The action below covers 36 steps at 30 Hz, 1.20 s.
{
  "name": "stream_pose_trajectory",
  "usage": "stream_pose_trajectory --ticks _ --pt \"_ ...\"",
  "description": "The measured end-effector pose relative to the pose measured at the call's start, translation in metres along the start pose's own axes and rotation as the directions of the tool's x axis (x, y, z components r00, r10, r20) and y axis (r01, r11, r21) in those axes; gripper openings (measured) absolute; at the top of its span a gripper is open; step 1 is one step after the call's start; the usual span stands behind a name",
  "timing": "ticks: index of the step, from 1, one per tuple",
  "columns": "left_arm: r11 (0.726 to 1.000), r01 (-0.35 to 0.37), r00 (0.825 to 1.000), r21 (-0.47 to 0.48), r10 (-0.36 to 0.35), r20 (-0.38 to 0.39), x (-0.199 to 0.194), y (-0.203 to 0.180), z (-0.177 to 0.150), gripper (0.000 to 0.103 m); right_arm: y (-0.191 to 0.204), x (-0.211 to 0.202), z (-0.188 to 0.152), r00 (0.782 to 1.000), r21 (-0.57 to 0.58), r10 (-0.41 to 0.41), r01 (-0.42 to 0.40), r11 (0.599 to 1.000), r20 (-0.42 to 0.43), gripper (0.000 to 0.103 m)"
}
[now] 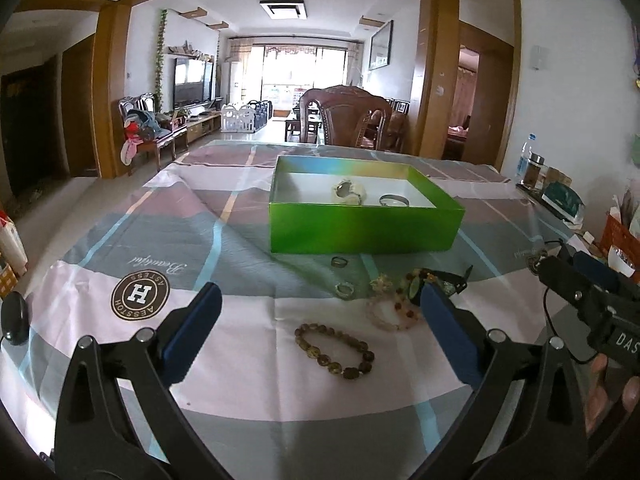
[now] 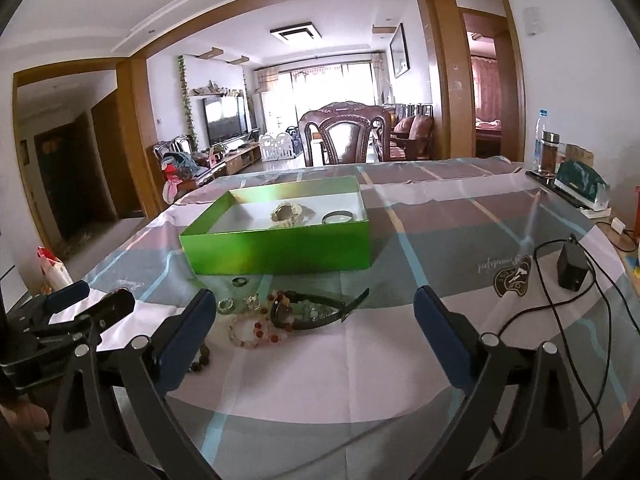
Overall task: Organize jewelry
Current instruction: 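Withdraw both tools from the green box back over the jewelry, then grasp the red bead bracelet with the right tool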
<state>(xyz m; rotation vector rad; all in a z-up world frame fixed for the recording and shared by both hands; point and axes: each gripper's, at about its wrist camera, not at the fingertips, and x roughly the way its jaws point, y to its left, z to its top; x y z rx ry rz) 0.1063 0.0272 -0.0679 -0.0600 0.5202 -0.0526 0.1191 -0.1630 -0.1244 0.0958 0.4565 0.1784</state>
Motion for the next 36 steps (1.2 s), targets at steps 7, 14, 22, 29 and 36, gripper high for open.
stream_pose_trajectory --ticks 7,14,22,29,36 --pt "1.0 0.002 1.0 0.003 -0.002 -0.004 -0.001 -0.001 0.0 0.099 -0.002 -0.001 0.001 1.0 0.0 0.001 -0.001 1.0 -0.002 0.097" --pt "1.0 0.005 1.0 0.014 -0.004 -0.016 0.001 -0.003 -0.002 0.099 -0.003 -0.001 0.0 1.0 0.007 0.002 -0.002 1.0 -0.007 0.097" --pt "1.0 0.009 1.0 0.015 -0.009 -0.025 0.004 -0.003 -0.002 0.099 -0.003 0.003 -0.003 1.0 0.006 0.002 -0.002 1.0 -0.015 0.097" --pt "1.0 0.01 1.0 0.015 -0.009 -0.03 0.005 -0.003 -0.003 0.099 -0.002 0.008 -0.005 1.0 0.004 0.006 -0.005 1.0 -0.022 0.097" --pt "1.0 0.01 0.999 0.009 -0.009 -0.035 0.009 0.001 -0.003 0.099 0.005 0.024 -0.007 0.999 -0.012 0.014 -0.015 1.0 -0.045 0.097"
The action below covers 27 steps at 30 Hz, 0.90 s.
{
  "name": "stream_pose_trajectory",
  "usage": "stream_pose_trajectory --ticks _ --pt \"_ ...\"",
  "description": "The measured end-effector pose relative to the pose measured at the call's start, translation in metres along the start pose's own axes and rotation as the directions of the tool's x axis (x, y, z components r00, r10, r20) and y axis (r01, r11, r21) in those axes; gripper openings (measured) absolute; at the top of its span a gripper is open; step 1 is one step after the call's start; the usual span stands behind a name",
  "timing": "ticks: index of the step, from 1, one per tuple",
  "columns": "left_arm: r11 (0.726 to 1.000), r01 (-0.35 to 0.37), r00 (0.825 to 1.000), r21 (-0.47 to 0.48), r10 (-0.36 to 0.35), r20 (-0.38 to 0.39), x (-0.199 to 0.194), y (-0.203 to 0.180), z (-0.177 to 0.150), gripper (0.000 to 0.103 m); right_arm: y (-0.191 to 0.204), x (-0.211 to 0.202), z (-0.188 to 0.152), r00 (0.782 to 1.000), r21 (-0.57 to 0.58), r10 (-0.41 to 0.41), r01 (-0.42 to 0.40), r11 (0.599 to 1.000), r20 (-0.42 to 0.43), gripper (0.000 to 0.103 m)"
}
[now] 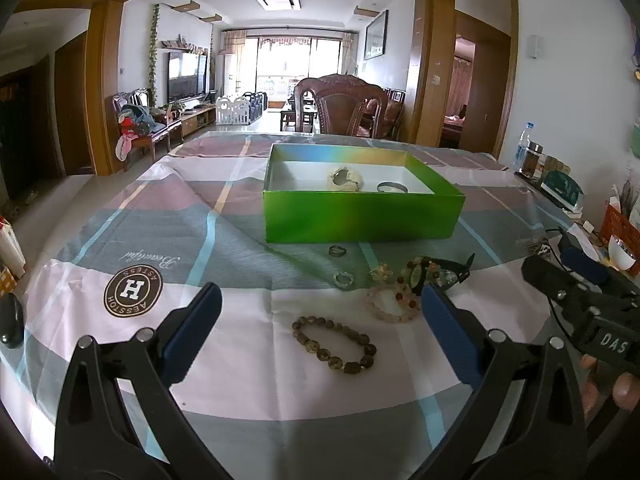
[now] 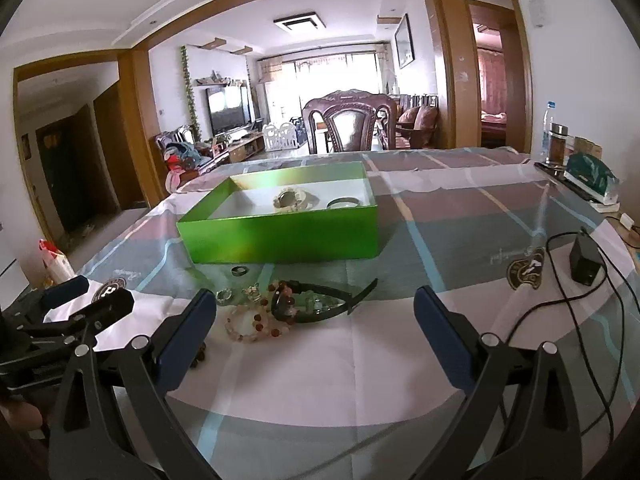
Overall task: Organize jewelry
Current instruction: 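Grasp the red bead bracelet with the right tool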
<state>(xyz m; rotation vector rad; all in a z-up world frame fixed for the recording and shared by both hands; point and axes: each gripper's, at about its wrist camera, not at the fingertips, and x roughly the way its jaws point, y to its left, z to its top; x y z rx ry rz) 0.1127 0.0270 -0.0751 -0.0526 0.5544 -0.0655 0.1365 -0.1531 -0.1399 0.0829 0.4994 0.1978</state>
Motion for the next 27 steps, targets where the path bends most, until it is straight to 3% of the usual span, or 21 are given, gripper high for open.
stream_pose_trajectory --ticks 4,6,14,27 --pt "1.0 0.0 1.0 -0.006 0.0 -0.015 0.007 0.004 -0.001 0.099 0.006 0.018 -0.002 1.0 -0.022 0.005 -0.006 1.0 -0.029 0.097" --pt "1.0 0.001 1.0 -0.008 -0.001 -0.023 0.012 0.006 -0.002 0.099 0.008 0.031 -0.004 0.998 -0.033 0.015 -0.017 0.999 -0.06 0.092" --pt "1.0 -0.003 0.999 -0.019 0.002 -0.049 0.027 0.017 -0.001 0.099 0.0 0.094 -0.005 0.967 -0.038 0.083 -0.095 0.995 -0.239 0.05" --pt "0.999 0.002 0.997 -0.033 -0.005 -0.082 0.046 0.02 0.0 0.099 0.012 0.127 -0.002 0.932 -0.108 0.115 -0.161 0.981 -0.344 0.021"
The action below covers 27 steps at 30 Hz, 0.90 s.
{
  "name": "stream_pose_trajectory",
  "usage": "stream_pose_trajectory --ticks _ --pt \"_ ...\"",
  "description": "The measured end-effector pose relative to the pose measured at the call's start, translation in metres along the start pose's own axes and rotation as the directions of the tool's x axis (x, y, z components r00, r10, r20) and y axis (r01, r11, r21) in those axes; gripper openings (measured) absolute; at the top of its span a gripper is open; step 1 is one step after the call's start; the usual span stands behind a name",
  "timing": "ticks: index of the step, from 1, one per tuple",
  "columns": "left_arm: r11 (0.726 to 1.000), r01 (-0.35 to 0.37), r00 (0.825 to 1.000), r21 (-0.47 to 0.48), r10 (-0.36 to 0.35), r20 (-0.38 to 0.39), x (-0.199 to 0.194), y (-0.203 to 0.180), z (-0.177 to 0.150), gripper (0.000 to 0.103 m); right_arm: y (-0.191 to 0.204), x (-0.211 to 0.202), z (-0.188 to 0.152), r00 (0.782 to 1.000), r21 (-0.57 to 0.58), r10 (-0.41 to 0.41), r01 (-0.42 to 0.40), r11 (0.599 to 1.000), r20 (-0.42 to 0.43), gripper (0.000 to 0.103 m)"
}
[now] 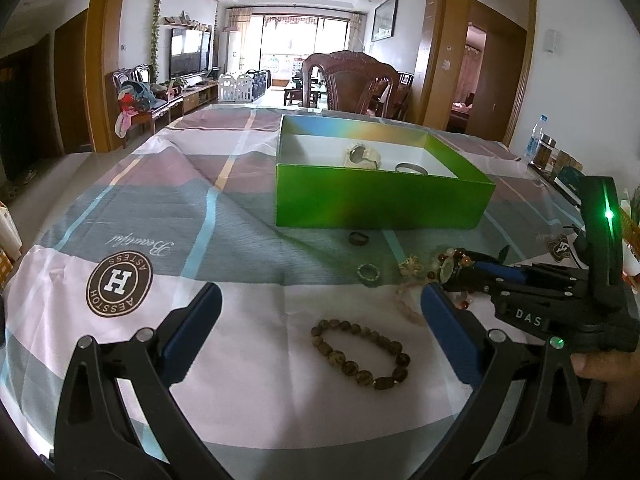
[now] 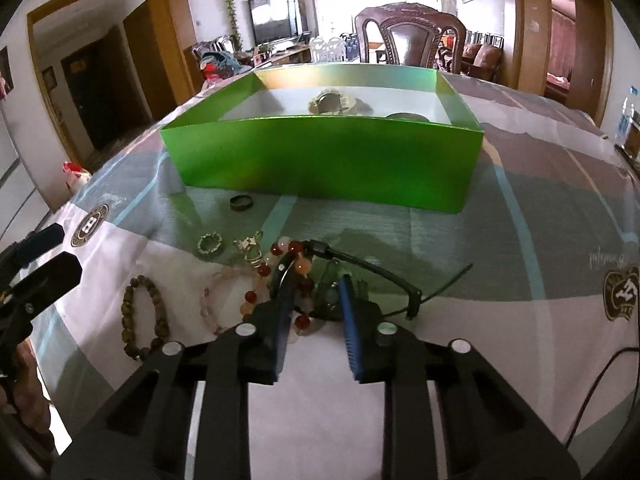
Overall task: Organize jewelry
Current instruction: 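Grasp the red bead bracelet with the right tool, then grasp the black sunglasses by the frame with the left tool while the right tool holds the red bracelet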
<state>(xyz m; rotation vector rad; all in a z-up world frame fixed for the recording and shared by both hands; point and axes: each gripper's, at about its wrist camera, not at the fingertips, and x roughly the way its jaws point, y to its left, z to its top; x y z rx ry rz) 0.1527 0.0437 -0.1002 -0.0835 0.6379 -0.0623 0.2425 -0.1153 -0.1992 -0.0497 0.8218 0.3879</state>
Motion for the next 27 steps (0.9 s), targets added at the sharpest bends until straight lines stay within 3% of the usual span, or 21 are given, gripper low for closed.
stream_pose_trajectory --ticks 2,8,16,22,24,27 --pt "1.0 -0.003 1.0 -0.001 0.003 -0.003 0.001 0.0 0.0 0.099 -0.001 0.0 0.001 1.0 0.001 0.006 -0.006 1.0 0.005 0.008" --pt "1.0 -0.006 1.0 0.006 0.006 -0.013 0.004 -0.003 0.002 0.099 -0.005 -0.022 -0.001 0.997 0.029 0.04 -0.042 0.999 0.068 0.008" --pt "0.996 0.024 0.999 0.09 -0.02 -0.046 0.016 -0.034 0.005 0.099 -0.023 -0.075 -0.003 0.975 0.082 0.083 -0.102 0.991 0.207 0.008" --pt "0.971 0.062 0.993 0.23 -0.037 -0.112 0.045 -0.081 0.008 0.099 -0.045 -0.115 -0.006 0.956 0.125 0.076 -0.116 0.985 0.284 0.008" --pt "0.959 0.061 0.992 0.278 -0.027 -0.123 0.057 -0.097 0.011 0.095 -0.054 -0.121 -0.008 0.956 0.141 0.074 -0.118 0.983 0.285 0.008" --pt "0.959 0.1 0.984 0.265 -0.056 -0.171 0.071 -0.108 0.018 0.069 -0.063 -0.121 -0.014 0.96 0.162 0.062 -0.109 0.981 0.272 0.008"
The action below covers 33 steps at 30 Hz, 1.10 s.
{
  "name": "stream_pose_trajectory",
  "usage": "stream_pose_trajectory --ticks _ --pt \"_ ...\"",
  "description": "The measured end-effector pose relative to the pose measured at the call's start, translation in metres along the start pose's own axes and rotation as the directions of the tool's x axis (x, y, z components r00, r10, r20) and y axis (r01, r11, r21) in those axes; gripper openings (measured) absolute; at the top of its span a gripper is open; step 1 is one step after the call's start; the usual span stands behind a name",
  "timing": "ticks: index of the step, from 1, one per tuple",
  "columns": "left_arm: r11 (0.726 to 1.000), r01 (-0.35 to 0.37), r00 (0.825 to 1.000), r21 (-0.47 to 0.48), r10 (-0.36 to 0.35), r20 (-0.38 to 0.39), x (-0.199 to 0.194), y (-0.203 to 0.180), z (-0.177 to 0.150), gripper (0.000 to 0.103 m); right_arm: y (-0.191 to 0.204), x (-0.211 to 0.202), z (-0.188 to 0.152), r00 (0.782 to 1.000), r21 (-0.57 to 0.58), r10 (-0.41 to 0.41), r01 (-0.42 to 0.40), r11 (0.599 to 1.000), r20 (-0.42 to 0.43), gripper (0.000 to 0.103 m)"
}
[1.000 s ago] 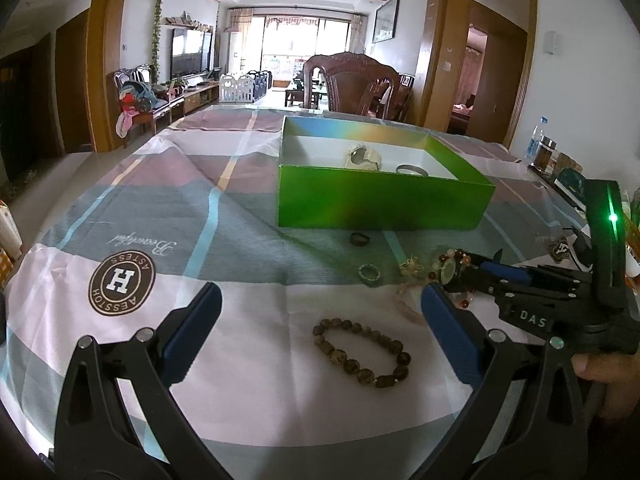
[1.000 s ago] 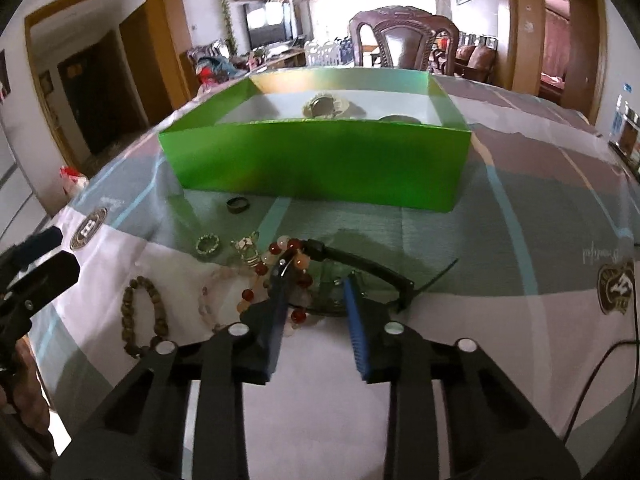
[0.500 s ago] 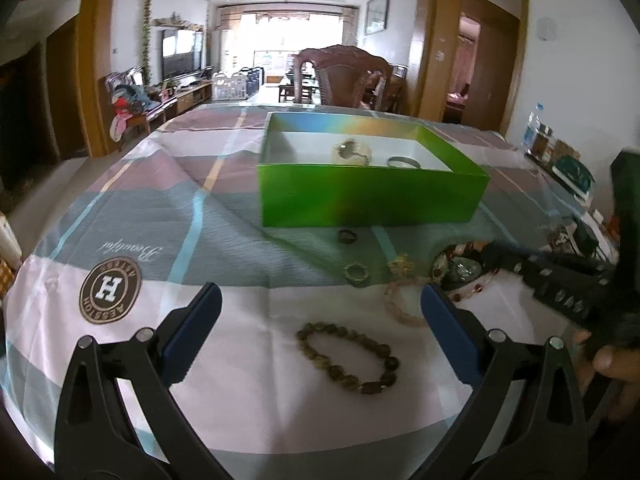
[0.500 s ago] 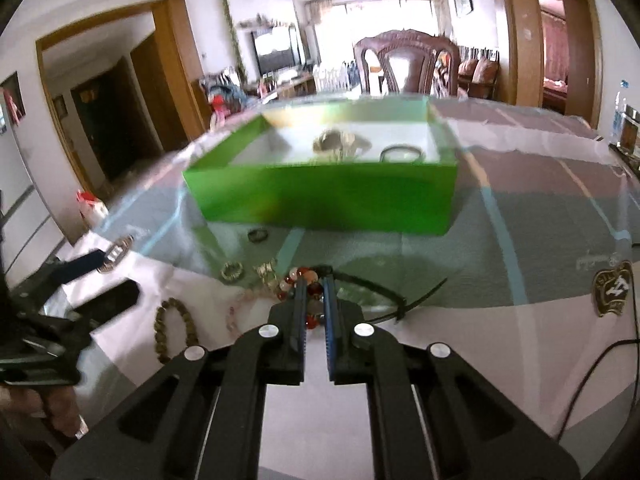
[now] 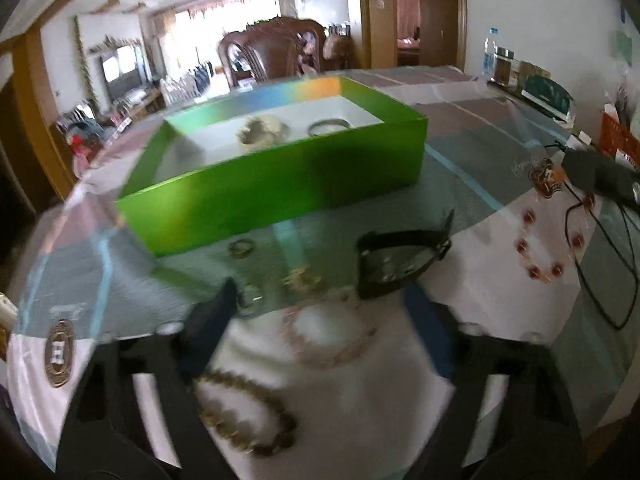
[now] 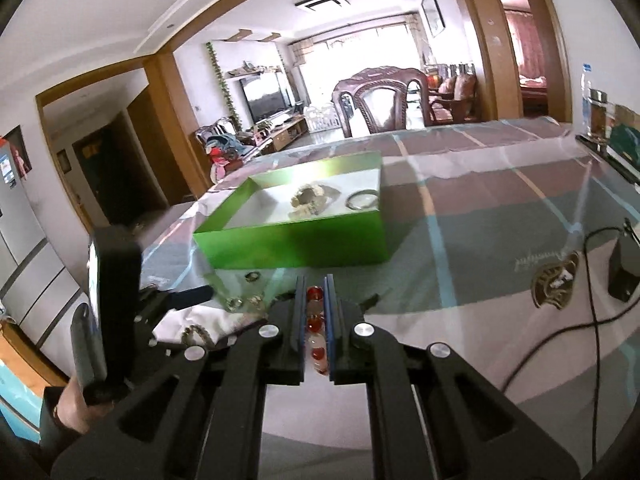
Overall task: Organize jewelry
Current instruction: 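Grasp the black sunglasses by the frame with the left tool while the right tool holds the red bracelet, then carry the sunglasses with the left tool while the right tool carries the red bracelet over the green box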
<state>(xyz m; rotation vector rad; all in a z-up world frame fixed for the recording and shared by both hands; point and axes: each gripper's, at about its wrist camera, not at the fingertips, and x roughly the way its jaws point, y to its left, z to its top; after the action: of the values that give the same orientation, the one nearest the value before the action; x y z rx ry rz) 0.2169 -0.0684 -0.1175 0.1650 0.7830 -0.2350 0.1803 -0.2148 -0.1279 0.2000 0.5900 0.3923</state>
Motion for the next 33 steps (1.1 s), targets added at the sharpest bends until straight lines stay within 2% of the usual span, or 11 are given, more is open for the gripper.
stream_pose_trajectory --ticks 5,6,8,9,13,17,22,26,33 --pt "0.999 0.034 0.997 -0.029 -0.035 -0.062 0.023 -0.003 0.014 0.036 -0.013 -0.002 -0.005 1.0 0.023 -0.01 0.01 1.0 -0.013 0.008" --pt "0.999 0.034 0.995 -0.039 -0.038 -0.09 0.031 -0.002 0.016 0.033 -0.013 -0.004 -0.006 1.0 0.025 -0.009 0.01 1.0 -0.009 0.008" --pt "0.997 0.053 0.992 -0.052 -0.059 -0.112 0.039 -0.002 0.016 0.013 -0.016 -0.006 -0.005 1.0 0.027 -0.009 0.009 1.0 -0.003 0.008" --pt "0.995 0.068 0.991 -0.071 -0.076 -0.109 0.04 0.001 0.014 0.01 -0.016 -0.007 -0.004 1.0 0.028 -0.008 0.008 1.0 -0.001 0.008" --pt "0.989 0.091 0.995 -0.119 -0.094 -0.017 0.022 0.009 0.012 0.008 -0.017 -0.012 -0.007 1.0 0.025 -0.004 0.004 1.0 0.005 0.008" --pt "0.982 0.126 0.987 -0.137 -0.11 0.121 -0.03 0.02 0.009 0.008 -0.011 -0.016 -0.007 1.0 0.019 0.009 -0.009 1.0 0.01 0.008" --pt "0.983 0.09 0.972 -0.159 -0.052 0.23 -0.095 0.042 -0.006 0.008 0.005 -0.02 -0.004 0.999 -0.01 0.03 -0.029 1.0 0.029 0.008" --pt "0.981 0.033 0.968 -0.193 0.017 0.251 -0.121 0.063 -0.027 0.008 0.02 -0.022 -0.005 0.998 -0.04 0.044 -0.043 0.998 0.033 0.008" --pt "0.972 0.015 0.974 -0.236 0.039 0.222 -0.126 0.085 -0.047 0.008 0.036 -0.022 -0.005 0.998 -0.065 0.049 -0.047 0.997 0.032 0.008"
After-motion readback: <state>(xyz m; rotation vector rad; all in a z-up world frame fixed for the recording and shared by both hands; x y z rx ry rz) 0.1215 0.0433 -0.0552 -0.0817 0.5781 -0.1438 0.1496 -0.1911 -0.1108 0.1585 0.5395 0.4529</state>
